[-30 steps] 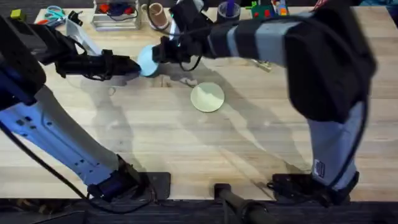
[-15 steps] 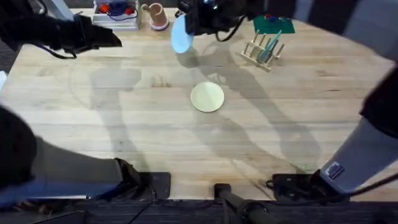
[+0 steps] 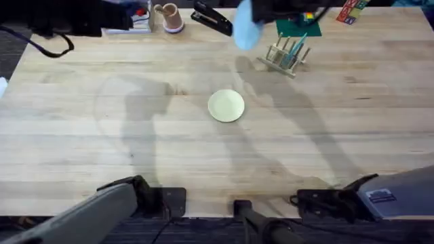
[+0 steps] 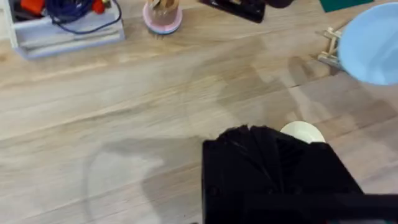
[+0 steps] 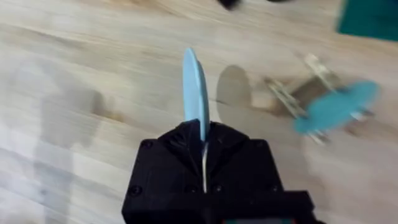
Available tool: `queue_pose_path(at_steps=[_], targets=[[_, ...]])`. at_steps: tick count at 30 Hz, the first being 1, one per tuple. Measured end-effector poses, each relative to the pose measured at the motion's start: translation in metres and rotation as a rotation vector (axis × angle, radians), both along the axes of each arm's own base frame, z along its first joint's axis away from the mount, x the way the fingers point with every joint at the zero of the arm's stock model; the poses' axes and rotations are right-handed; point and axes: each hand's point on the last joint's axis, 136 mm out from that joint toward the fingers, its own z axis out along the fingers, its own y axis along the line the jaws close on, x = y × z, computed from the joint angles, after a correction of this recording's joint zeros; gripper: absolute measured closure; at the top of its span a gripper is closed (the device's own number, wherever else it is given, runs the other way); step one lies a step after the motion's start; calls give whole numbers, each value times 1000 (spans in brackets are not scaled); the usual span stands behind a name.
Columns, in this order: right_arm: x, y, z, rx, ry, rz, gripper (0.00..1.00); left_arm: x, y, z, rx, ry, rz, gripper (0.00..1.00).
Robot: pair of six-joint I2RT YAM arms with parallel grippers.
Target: Pick up the plates from the table one by one and place each into a slot on the dish rack.
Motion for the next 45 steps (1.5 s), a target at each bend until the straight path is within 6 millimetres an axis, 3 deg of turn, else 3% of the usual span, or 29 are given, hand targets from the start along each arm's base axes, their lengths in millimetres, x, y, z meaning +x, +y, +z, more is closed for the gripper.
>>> queue_pose_path(at_steps=[5,14,22,29,32,45], targets=[[-20,-34,25,-105,9,-70,972,-8,-18,12,46,-35,-32,961],[-36,-72,79,-174,-38,-232,972,-14,-43,15,166,-54,-77,961],[-36,-83,89,-188,-66,-297,972,-14,-47,14,192,-52,-82,954],[-37,-104,92,-211,-82,-461,972,-15,-52,15,167,-55,-103,443],[-35,-114,96,-206,-109,-558,972,-15,-53,15,161,-53,-101,42],[-33,-125,102,-181,-149,-681,972,-15,-53,15,161,-54,-102,7]])
